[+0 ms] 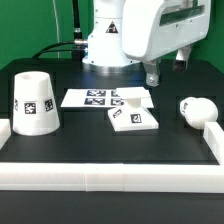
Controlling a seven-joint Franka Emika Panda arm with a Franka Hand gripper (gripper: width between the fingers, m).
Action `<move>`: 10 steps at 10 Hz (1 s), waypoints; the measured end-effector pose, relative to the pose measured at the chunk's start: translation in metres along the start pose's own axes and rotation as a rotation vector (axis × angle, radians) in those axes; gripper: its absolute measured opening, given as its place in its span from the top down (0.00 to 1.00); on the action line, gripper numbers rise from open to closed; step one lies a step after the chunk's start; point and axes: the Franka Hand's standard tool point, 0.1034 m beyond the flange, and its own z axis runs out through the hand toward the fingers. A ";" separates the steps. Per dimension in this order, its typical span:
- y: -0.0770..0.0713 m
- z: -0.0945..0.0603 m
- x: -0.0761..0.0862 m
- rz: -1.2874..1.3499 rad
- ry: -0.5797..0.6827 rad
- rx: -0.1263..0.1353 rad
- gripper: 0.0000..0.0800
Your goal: Assemble lamp
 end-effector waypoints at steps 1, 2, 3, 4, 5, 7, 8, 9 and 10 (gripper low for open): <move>0.000 0.000 0.000 0.000 0.000 0.000 0.13; 0.000 0.000 0.000 0.000 0.000 0.000 0.13; 0.000 0.000 0.000 0.000 0.000 0.000 0.13; 0.000 0.000 0.000 0.000 0.000 0.001 0.13; 0.000 0.000 -0.002 0.006 0.002 0.001 0.13; -0.014 0.004 -0.049 0.068 0.011 -0.005 0.13; -0.019 0.008 -0.066 0.097 0.006 0.008 0.13; -0.020 0.011 -0.074 0.108 0.002 0.011 0.13; -0.020 0.010 -0.071 0.104 0.004 0.009 0.13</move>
Offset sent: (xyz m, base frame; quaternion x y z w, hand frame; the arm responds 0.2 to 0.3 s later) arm 0.0000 0.0000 0.0000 0.0000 0.0000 0.0000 1.0000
